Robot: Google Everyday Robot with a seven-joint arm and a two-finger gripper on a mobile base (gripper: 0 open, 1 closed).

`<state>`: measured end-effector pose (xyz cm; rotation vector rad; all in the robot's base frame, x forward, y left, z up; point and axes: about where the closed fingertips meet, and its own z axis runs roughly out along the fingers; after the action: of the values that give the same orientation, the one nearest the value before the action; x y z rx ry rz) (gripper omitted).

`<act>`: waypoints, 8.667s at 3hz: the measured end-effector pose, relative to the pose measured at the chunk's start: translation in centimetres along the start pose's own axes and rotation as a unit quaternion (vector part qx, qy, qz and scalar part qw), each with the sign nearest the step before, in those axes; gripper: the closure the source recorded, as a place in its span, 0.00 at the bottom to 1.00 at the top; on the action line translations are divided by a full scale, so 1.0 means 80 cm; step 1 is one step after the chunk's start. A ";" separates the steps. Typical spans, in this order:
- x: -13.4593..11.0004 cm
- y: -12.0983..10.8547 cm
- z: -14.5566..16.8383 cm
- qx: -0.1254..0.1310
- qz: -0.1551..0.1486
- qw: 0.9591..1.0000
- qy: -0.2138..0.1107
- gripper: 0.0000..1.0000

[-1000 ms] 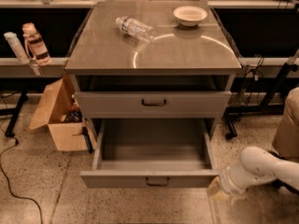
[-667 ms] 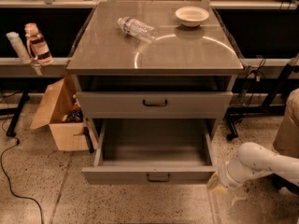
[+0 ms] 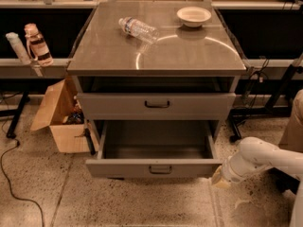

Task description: Close middle drawer

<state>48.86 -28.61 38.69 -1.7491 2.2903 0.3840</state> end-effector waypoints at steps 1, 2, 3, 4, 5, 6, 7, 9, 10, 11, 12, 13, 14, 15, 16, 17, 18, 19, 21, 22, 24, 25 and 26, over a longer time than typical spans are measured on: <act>0.000 0.000 0.000 0.000 0.000 1.000 0.000 1.00; 0.006 0.012 0.010 -0.005 0.010 1.000 -0.006 1.00; 0.029 -0.005 0.025 0.008 0.044 0.999 -0.020 1.00; 0.040 -0.069 0.030 0.031 0.069 0.997 -0.022 1.00; 0.041 -0.068 0.030 0.031 0.069 0.997 -0.022 1.00; 0.031 -0.104 0.025 0.045 0.072 0.996 -0.013 1.00; 0.026 -0.136 0.019 0.061 0.078 0.995 -0.007 1.00; 0.020 -0.166 0.013 0.077 0.085 0.993 -0.008 1.00; 0.020 -0.166 0.013 0.077 0.085 0.993 -0.008 1.00; 0.020 -0.166 0.013 0.077 0.085 0.993 -0.008 0.81; 0.020 -0.166 0.013 0.077 0.085 0.993 -0.008 0.58; 0.020 -0.166 0.013 0.077 0.085 0.993 -0.008 0.34; 0.020 -0.166 0.013 0.077 0.085 0.993 -0.008 0.11; 0.020 -0.166 0.014 0.076 0.085 0.993 -0.008 0.00; 0.020 -0.166 0.014 0.076 0.085 0.993 -0.008 0.00; 0.020 -0.166 0.014 0.076 0.085 0.993 -0.008 0.23; 0.020 -0.166 0.014 0.076 0.085 0.993 -0.008 0.46; 0.020 -0.166 0.014 0.076 0.085 0.993 -0.008 0.69; -0.009 -0.161 0.038 0.046 0.054 0.997 -0.013 1.00; -0.024 -0.162 0.050 0.034 0.038 0.999 -0.017 1.00; -0.049 -0.202 0.027 0.094 0.027 0.995 -0.017 1.00; -0.049 -0.202 0.027 0.094 0.027 0.995 -0.017 0.81; -0.049 -0.202 0.027 0.094 0.027 0.995 -0.017 0.58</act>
Offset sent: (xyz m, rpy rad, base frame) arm -0.0201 -0.0011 -0.0152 0.0293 0.0188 -0.0386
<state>65.56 -28.34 36.91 -1.5812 2.2721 0.1980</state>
